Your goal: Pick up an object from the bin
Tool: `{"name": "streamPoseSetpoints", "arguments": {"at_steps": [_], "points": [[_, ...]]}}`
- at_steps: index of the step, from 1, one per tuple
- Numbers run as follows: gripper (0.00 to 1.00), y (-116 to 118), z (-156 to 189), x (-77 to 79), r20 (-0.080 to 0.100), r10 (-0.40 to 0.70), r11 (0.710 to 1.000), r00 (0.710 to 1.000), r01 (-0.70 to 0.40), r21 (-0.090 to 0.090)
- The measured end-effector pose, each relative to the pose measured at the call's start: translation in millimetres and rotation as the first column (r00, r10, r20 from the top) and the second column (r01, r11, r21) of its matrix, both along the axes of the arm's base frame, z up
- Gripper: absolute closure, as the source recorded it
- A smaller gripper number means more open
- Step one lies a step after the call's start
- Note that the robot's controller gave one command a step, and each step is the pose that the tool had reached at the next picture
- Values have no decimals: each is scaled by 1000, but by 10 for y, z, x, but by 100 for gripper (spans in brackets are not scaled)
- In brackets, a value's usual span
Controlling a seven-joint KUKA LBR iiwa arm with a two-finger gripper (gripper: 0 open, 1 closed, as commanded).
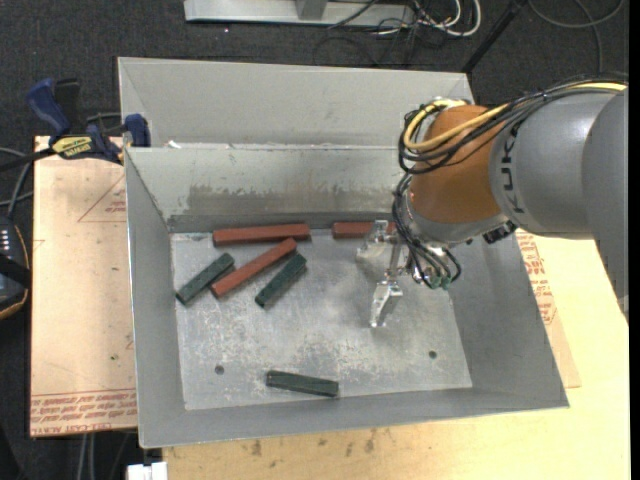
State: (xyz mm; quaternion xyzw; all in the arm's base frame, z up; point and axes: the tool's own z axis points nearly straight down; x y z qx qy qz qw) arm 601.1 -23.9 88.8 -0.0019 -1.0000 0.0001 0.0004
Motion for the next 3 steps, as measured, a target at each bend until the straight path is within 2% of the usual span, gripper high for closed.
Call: {"name": "streamPoseSetpoints", "arguments": {"at_steps": [1,2,3], "points": [[0,-50,487,198,-2,198,980,980,-198,3],[0,117,498,402,19,210,978,977,-210,-3],[0,418,131,385,0,287,958,958,-287,2]]}}
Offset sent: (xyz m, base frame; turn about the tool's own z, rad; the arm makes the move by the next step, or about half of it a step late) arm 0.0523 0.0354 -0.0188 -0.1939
